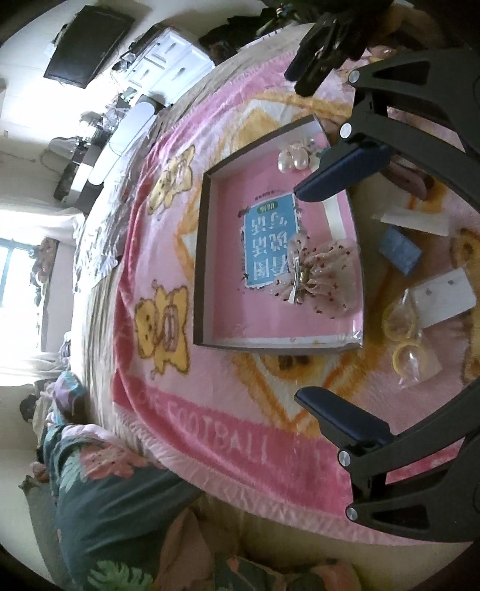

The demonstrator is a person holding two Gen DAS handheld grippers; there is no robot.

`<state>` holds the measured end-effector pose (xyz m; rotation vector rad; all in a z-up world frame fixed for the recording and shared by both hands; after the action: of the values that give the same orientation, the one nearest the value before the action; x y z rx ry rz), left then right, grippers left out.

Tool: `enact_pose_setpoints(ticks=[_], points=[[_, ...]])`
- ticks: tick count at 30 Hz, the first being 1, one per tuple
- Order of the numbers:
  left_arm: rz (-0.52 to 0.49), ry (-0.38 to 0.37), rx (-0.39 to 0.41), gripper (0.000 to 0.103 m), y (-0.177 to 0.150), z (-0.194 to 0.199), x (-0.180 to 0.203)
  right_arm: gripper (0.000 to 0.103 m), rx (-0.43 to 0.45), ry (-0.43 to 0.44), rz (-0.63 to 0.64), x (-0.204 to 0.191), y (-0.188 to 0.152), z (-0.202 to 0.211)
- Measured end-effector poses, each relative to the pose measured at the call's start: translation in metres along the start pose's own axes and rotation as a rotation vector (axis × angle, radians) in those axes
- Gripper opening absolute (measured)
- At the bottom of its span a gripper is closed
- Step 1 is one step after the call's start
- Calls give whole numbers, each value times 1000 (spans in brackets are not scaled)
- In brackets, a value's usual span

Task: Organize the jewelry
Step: 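Withdraw both open tools from the box back toward the remaining items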

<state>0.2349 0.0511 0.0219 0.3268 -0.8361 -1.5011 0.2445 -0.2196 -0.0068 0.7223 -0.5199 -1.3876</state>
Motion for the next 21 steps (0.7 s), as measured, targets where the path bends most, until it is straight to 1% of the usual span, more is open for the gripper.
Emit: enact_pose_setpoints(ticks=[5,8,12,15,21], points=[[7,-8,34,94,-6,19,7,86,43,23,-7,4,-1,32],[-6,-10,44,94,-10,28,14,87,71,36,-13,8,-2,53],[15,-32,60,94,-19,42,19,87,97,49,-7,8,-2,72],[4,-25,80,94,-25,54,25,87,120,52,-4,9,-4,87],[8,-35,115,94,-40,79,31,87,159,50,7,11,-8,111]])
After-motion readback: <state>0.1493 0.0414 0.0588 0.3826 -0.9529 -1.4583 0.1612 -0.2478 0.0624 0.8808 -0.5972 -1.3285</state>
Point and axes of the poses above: each gripper's, at about its wrist camera, not at the fingertips, and z roughly against the way its jaws point, x to its right, y to its top, the point moved 1 cm from there along -z, roughly the way its jaws point, and after that the axes turned 11 degrees about -y, right-handed, at the moved point
